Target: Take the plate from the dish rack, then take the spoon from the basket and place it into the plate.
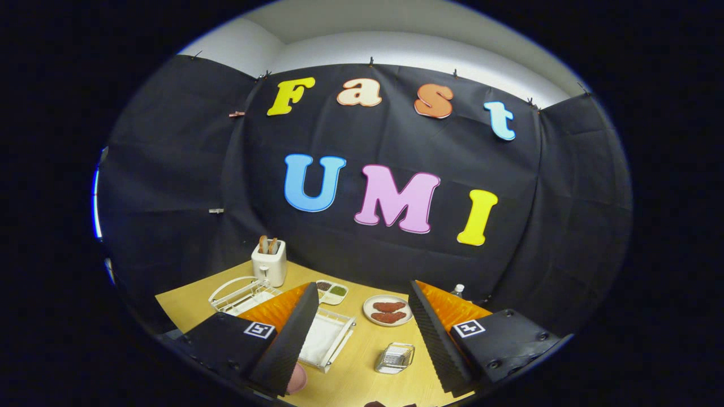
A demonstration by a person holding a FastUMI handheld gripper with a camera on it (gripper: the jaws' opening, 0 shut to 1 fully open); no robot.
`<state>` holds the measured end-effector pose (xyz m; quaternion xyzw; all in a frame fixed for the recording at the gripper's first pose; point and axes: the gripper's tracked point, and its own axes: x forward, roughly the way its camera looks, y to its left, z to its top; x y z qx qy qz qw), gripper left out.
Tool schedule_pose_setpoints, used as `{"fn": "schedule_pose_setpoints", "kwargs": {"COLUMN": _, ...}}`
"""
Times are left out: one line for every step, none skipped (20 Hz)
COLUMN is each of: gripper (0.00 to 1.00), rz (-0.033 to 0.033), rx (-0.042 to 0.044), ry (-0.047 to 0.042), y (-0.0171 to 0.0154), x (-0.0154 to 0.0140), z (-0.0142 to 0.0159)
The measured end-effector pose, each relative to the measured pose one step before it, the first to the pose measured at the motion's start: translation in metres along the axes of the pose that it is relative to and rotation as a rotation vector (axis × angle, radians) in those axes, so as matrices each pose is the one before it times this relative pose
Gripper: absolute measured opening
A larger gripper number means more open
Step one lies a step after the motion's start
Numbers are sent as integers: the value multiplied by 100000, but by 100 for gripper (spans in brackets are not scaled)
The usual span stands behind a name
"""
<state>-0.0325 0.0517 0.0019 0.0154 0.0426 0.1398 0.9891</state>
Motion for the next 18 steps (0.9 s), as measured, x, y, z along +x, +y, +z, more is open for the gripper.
{"fn": "schedule_pose_setpoints", "kwargs": {"gripper": 98, "rz": -1516, "rx": 183, "ry": -1453, "y": -494, "x": -199, "z": 413}}
{"fn": "schedule_pose_setpoints", "kwargs": {"gripper": 98, "rz": -1127, "rx": 123, "ry": -868, "y": -293, "x": -134, "z": 225}}
{"fn": "schedule_pose_setpoints", "kwargs": {"gripper": 98, "rz": -1376, "rx": 447, "ry": 49, "y": -395, "x": -289, "z": -48}}
{"fn": "schedule_pose_setpoints", "kwargs": {"gripper": 98, "rz": -456, "rx": 768, "ry": 388, "y": -306, "x": -225, "z": 59}}
{"fn": "schedule_pose_setpoints", "kwargs": {"gripper": 98, "rz": -455, "rx": 1005, "ry": 187, "y": -252, "x": -73, "z": -101}}
{"fn": "schedule_pose_setpoints", "kwargs": {"gripper": 98, "rz": -328, "rx": 746, "ry": 200, "y": -153, "x": 53, "z": 7}}
{"fn": "schedule_pose_setpoints", "kwargs": {"gripper": 98, "rz": -200, "rx": 575, "ry": 84, "y": -286, "x": 110, "z": -133}}
{"fn": "schedule_pose_setpoints", "kwargs": {"gripper": 98, "rz": 820, "rx": 808, "ry": 390, "y": 64, "x": 37, "z": -159}}
{"fn": "schedule_pose_setpoints", "kwargs": {"gripper": 98, "rz": 748, "rx": 782, "ry": 671, "y": 17, "x": -46, "z": -146}}
{"fn": "schedule_pose_setpoints", "kwargs": {"gripper": 98, "rz": -86, "rx": 658, "ry": 269, "y": -165, "x": 160, "z": -125}}
{"fn": "schedule_pose_setpoints", "kwargs": {"gripper": 98, "rz": -158, "rx": 534, "ry": 163, "y": -247, "x": 34, "z": -3}}
{"fn": "schedule_pose_setpoints", "kwargs": {"gripper": 98, "rz": -341, "rx": 344, "ry": -182, "y": -163, "x": -42, "z": 3}}
{"fn": "schedule_pose_setpoints", "kwargs": {"gripper": 98, "rz": -473, "rx": 110, "ry": -374, "y": -84, "x": -37, "z": 43}}
{"fn": "schedule_pose_setpoints", "kwargs": {"gripper": 98, "rz": -335, "rx": -261, "ry": -73, "y": -98, "x": 45, "z": -168}}
{"fn": "schedule_pose_setpoints", "kwargs": {"gripper": 98, "rz": -254, "rx": -151, "ry": -73, "y": -66, "x": -43, "z": -86}}
{"fn": "schedule_pose_setpoints", "kwargs": {"gripper": 98, "rz": -107, "rx": -309, "ry": -32, "y": 60, "x": 66, "z": 13}}
{"fn": "schedule_pose_setpoints", "kwargs": {"gripper": 98, "rz": -265, "rx": -223, "ry": -92, "y": -31, "x": -17, "z": -70}}
{"fn": "schedule_pose_setpoints", "kwargs": {"gripper": 98, "rz": -53, "rx": -159, "ry": 357, "y": -28, "x": -18, "z": -150}}
